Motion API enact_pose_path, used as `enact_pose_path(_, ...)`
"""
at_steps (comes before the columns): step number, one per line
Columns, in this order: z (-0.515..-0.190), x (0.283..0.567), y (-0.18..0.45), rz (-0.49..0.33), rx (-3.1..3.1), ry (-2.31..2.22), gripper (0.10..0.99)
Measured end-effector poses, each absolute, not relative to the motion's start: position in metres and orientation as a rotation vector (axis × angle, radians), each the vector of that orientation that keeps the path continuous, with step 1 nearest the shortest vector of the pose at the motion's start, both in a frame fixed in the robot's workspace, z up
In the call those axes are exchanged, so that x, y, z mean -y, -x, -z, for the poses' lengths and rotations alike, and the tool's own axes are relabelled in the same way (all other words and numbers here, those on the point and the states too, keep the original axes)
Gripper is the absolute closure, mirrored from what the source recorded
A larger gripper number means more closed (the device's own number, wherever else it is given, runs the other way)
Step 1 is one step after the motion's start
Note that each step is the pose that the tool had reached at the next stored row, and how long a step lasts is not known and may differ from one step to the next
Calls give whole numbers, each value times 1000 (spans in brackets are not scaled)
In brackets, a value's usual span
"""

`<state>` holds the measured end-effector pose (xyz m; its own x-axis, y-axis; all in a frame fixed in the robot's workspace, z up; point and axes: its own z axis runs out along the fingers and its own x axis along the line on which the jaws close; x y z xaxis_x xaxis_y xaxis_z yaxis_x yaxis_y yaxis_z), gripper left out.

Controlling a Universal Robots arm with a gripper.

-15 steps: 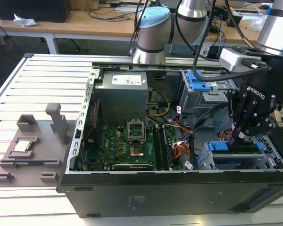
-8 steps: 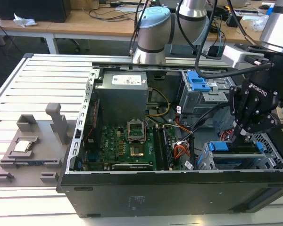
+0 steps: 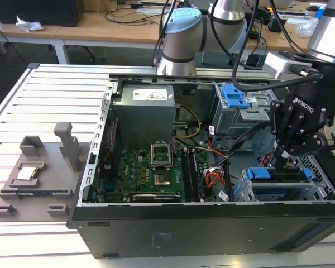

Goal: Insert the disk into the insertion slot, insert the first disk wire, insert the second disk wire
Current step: 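Insert the second disk wire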

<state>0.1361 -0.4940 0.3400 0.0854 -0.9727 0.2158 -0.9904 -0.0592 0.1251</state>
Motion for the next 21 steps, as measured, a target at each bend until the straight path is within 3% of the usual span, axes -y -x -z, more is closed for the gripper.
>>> enact_pose_path(15, -333, 504, -143, -86, 2002, -2089, 957)
enact_pose_path(16, -337, 504, -143, -82, 2004, -2091, 902)
enact_pose_path(21, -354, 504, -143, -75, 2007, -2096, 902)
